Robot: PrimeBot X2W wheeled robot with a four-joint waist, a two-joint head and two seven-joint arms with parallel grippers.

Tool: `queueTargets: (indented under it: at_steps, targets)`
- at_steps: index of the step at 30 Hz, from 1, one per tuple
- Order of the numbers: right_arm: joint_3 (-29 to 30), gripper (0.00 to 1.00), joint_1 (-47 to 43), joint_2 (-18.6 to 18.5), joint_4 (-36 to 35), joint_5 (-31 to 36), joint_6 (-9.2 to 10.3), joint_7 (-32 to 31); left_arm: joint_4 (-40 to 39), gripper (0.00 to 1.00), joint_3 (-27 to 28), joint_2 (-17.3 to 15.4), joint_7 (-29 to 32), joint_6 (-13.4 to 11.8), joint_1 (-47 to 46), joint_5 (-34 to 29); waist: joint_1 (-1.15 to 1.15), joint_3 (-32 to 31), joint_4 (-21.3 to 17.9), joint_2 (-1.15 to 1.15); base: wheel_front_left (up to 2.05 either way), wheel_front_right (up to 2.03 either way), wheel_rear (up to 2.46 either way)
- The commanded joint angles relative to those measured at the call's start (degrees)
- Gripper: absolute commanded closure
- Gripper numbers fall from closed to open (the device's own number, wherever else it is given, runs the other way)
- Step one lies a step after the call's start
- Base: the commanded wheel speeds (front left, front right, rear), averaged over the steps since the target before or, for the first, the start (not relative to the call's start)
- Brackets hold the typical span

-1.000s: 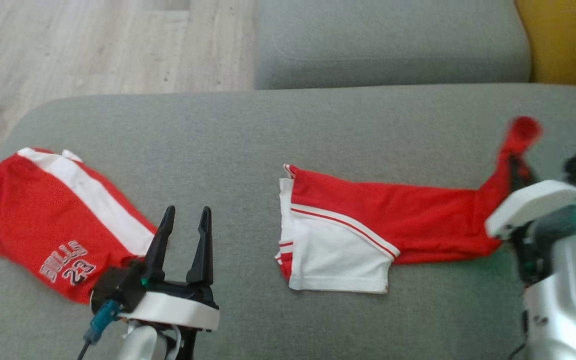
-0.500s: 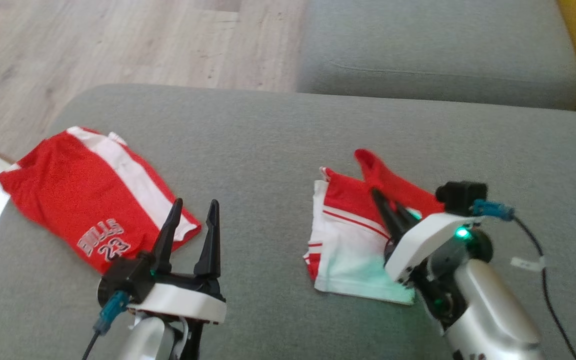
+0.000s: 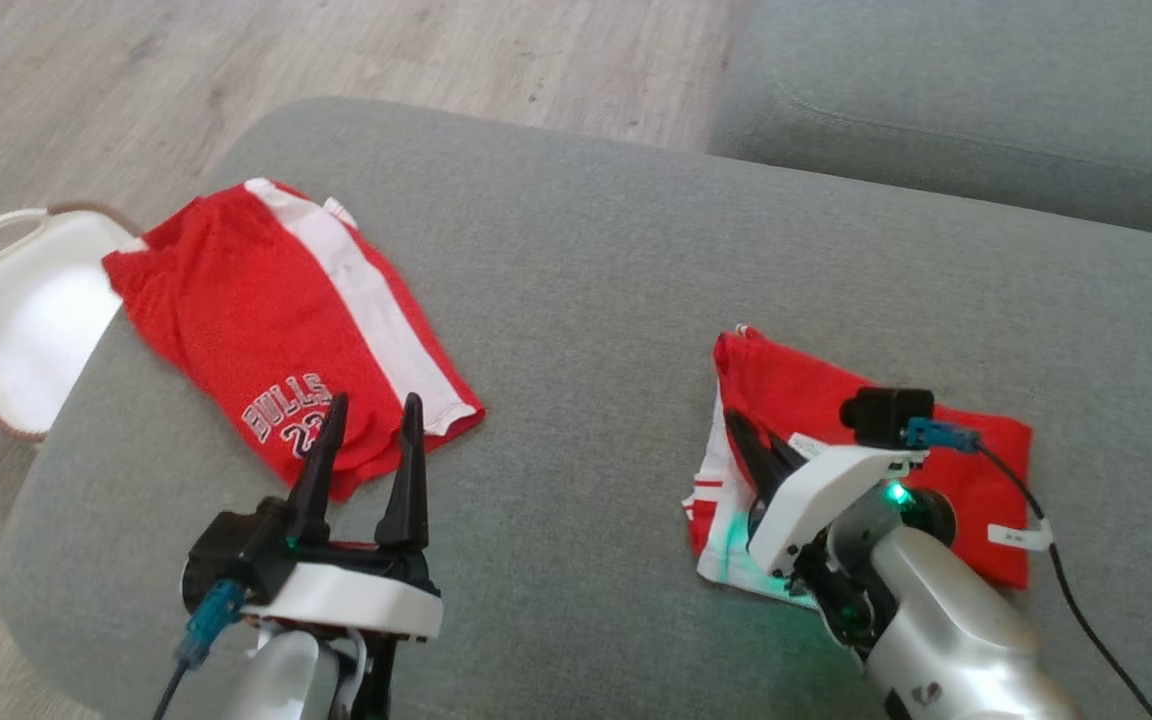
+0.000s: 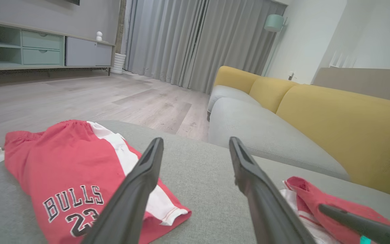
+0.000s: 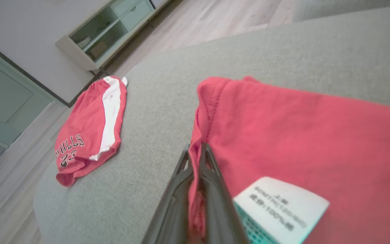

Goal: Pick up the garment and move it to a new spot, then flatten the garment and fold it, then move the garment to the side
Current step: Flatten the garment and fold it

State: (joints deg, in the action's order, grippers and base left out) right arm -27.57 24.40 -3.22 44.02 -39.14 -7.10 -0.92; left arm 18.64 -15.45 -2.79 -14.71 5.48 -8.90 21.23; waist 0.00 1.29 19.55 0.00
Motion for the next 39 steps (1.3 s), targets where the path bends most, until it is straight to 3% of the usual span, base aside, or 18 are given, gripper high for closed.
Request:
queueTargets:
  at_steps: [1, 2, 8, 15, 19, 24, 32, 39]
  targets:
    - [-1.7, 0.50, 2.6, 0.3, -0.6, -0.9, -0.39, 1.0, -1.9, 0.00, 2.0, -0.1, -0.3, -0.2, -1.7, 0.3, 0.00, 0.4, 0.6, 0.00, 0.00, 0.00, 0.00]
    - [-2.4, 0.00, 2.9, 0.3, 0.3, -1.5, -0.39, 1.2, -1.9, 0.00, 2.1, -0.1, -0.3, -0.1, -1.6, 0.3, 0.00, 0.4, 0.6, 0.00, 0.00, 0.00, 0.00]
    - [-8.2, 0.00, 4.5, 0.3, 1.1, -5.7, -0.39, 2.7, -1.5, 0.00, 3.0, -0.1, -0.3, -0.2, -1.2, 0.3, 0.00, 0.0, -1.1, 0.00, 0.00, 0.00, 0.00]
    - [-7.3, 0.00, 8.1, 0.3, 4.9, -3.4, -0.39, 8.0, -1.9, 0.00, 4.1, -0.1, -0.3, -0.2, -1.3, -0.2, 0.00, -1.2, -5.4, 0.00, 0.00, 0.00, 0.00]
    - [-4.6, 0.00, 9.6, -0.3, 7.5, 1.6, -0.39, 11.9, -2.4, 0.00, 4.6, -0.1, -0.3, -0.1, -0.9, -0.4, 0.00, -1.6, -8.2, 0.00, 0.00, 0.00, 0.00]
    - [-1.8, 0.00, 8.9, -3.8, 6.3, 7.2, -0.39, 14.6, -3.1, 0.00, 5.6, -0.1, -0.3, -0.4, -0.4, -0.6, 0.00, -2.0, -11.2, 0.00, 0.00, 0.00, 0.00]
    - [7.4, 0.00, 1.8, -7.8, -1.6, 14.8, -0.39, 15.8, -3.6, 0.00, 5.9, -0.2, -0.3, -0.3, 0.9, -3.1, 0.00, -2.0, -13.8, 0.00, 0.00, 0.00, 0.00]
    - [17.4, 0.00, -7.3, -6.2, -11.1, 22.1, -0.39, 15.9, -4.0, 0.00, 7.7, -0.2, -0.3, 0.2, 2.2, -5.8, 0.00, -1.4, -14.6, 0.00, 0.00, 0.00, 0.00]
